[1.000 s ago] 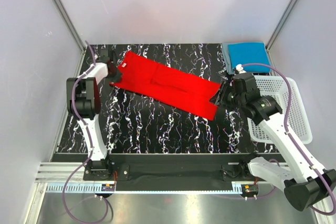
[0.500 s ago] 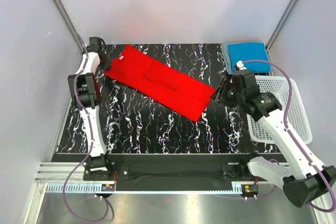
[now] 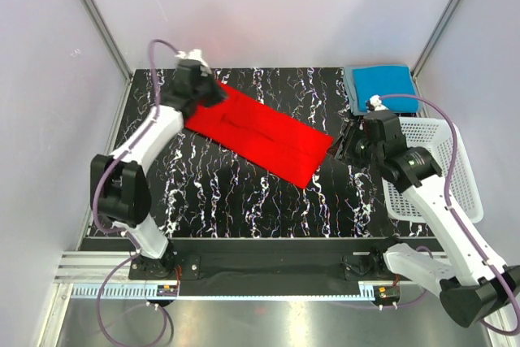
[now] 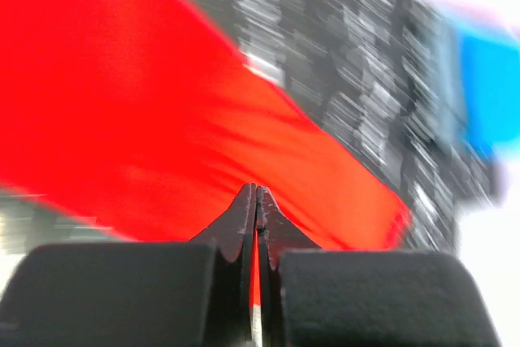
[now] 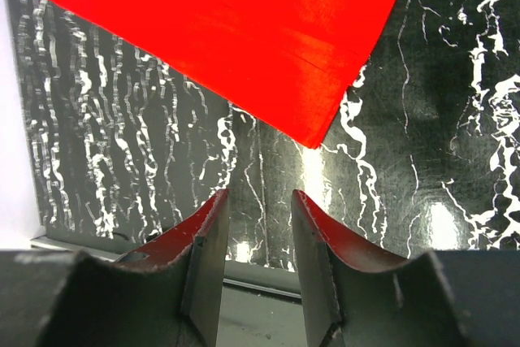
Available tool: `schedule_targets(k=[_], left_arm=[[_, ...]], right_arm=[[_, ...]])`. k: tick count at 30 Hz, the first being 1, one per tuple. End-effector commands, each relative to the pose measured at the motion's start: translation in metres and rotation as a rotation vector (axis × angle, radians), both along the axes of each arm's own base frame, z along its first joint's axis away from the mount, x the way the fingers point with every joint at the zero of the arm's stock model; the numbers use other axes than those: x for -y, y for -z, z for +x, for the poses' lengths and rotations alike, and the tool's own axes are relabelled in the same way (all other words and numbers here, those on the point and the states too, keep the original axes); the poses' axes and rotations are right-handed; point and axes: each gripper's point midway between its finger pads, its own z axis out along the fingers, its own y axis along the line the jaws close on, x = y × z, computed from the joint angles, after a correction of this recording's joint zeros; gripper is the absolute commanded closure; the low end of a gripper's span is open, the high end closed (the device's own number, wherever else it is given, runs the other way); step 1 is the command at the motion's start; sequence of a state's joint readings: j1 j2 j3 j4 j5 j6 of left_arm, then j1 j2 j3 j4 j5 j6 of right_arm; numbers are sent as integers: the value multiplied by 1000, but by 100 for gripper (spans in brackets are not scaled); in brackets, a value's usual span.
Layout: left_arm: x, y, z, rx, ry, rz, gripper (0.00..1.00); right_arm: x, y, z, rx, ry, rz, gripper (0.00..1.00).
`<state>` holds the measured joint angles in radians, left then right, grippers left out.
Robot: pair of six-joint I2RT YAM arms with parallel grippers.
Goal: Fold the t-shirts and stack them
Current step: Fold the tshirt
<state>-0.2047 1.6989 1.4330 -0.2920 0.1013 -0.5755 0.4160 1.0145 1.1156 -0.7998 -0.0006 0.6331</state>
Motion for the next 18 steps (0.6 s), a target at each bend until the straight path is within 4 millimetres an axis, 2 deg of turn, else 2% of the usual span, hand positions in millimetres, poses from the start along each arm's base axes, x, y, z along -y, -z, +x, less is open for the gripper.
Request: schedule_targets(k=[1,2,4,5,7,8,10,11,14,18], left_arm=[[81,40,-35,-78,191,-60,100],[115,46,-54,-89,267,-51,100],[145,65,-74,-132,328,-49,100],[170,70,-89,-133,386,-61,100],[189,93,-102,-179,414,-58,100],[206,100,-115,-191,457,-52,100],[220,121,-123,-235,470,-28,100],[231,126,-133,-246,498,-24,100],[245,153,-149,-302,521,23,100],[237,180,-162,-348,500,94,100]], right_arm=[[3,-20,-10,74,-15,35,56],[3,-21,-13,81,-22,39,56],[6,-26,-19,103,-24,41,56],[8,-25,-21,103,-25,36,56],[10,-27,-25,116,-29,33,56],[11,-27,-26,118,-29,28,57],[13,-27,-28,121,-28,25,56],[13,-25,-28,117,-28,21,56],[13,-23,-31,114,-29,29,56],[12,-25,-32,117,-27,41,56]])
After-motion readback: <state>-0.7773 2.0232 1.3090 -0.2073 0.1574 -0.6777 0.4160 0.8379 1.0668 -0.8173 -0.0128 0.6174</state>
